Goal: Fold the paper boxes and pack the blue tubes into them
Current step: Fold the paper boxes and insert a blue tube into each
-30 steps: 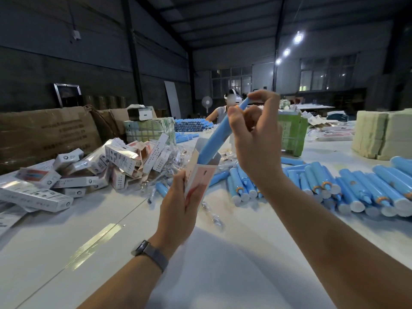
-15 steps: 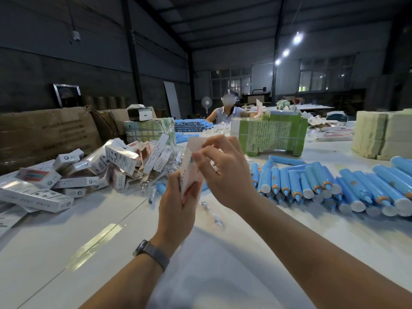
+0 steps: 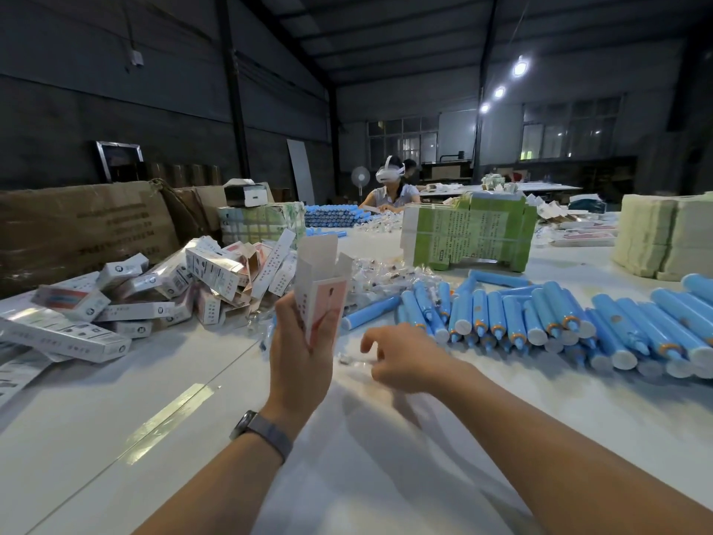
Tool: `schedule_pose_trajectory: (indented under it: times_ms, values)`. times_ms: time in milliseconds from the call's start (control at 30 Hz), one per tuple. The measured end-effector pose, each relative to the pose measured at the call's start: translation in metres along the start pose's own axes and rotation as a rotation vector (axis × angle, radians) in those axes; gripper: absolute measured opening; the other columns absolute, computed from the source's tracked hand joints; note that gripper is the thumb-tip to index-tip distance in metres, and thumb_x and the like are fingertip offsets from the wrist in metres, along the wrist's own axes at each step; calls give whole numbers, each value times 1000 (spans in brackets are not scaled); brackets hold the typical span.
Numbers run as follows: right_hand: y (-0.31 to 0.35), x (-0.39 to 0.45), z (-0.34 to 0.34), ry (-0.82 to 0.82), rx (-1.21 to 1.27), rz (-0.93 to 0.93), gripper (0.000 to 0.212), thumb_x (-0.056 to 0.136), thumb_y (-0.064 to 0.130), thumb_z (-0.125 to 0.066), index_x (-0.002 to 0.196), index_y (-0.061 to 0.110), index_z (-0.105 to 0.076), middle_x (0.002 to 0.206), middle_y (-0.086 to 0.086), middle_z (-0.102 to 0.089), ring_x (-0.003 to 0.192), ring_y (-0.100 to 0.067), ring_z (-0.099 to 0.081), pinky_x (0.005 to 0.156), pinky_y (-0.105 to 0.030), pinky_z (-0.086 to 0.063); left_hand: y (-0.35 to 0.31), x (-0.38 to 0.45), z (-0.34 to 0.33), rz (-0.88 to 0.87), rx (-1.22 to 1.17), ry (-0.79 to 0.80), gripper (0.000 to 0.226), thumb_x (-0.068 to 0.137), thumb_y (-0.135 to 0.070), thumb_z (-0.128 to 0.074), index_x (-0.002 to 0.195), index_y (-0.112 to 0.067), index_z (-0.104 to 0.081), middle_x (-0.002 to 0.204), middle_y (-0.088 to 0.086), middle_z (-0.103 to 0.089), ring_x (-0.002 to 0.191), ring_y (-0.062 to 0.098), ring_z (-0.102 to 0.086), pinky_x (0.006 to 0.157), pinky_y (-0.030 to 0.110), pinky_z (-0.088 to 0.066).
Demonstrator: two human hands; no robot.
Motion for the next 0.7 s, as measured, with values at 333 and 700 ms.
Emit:
schedule_pose_trajectory:
  times_ms: [333,700]
  values:
    - [27,-47,134,-751,793,262,22,82,-2,-61,81,16,-73,71,7,-57,51,-2,-41,50,-16,-34,2,-1,-1,-12,71,-4,34,96,-30,-62,105,-42,-31,106,6,-56,89,31,-58,68,42,-52]
    - [50,-62,145,-904,628,391,26,77,2,-61,95,17,-72,82,12,-64,56,1,-52,57,-11,-40,-7,-5,-9,-64,48,59,37,96,-26,-62,102,-46,-32,106,7,-60,90,28,-62,66,8,-44]
Point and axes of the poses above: each hand's wrist, its own x-axis towards the middle knuckle, its own z-axis out of the back of the hand, y = z × x, the point moved 8 cm from there along x, towards the middle knuckle
